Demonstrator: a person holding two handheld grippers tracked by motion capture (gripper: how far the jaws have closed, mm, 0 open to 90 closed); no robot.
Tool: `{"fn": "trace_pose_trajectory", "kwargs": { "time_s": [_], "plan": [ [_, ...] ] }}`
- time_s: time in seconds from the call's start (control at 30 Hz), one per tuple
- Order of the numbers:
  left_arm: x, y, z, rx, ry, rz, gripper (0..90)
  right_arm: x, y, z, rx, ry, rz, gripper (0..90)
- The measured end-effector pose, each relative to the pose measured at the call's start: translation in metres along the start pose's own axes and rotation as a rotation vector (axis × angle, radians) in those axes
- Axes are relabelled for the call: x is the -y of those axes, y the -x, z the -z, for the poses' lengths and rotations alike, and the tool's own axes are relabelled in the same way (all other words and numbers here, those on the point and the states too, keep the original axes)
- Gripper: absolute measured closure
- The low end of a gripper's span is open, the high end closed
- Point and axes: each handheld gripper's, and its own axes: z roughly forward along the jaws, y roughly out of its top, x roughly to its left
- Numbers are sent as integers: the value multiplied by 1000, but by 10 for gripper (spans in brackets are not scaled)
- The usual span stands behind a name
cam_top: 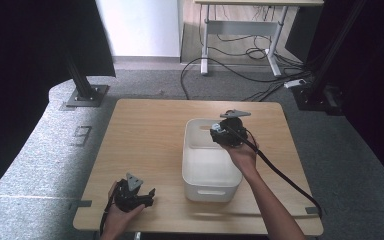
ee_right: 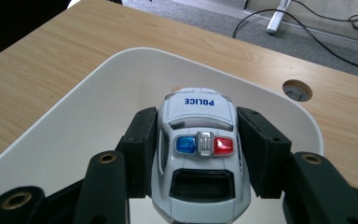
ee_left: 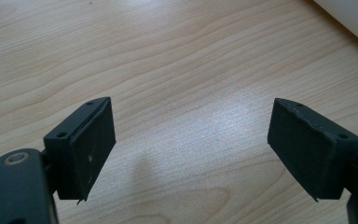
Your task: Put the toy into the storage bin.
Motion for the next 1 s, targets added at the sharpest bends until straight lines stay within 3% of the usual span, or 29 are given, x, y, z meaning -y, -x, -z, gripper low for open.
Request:
{"fn": "trace_pose_trajectory", "kwargs": {
  "time_s": [0.6, 1.0],
  "plan": [
    [0, -1, 0, -2, 1, 2, 151, -13, -20, 2, -16, 18, 35, 502],
    [0, -1, 1, 0, 3, 1, 151, -22, -32, -12, -25, 1, 35, 502]
  ]
}}
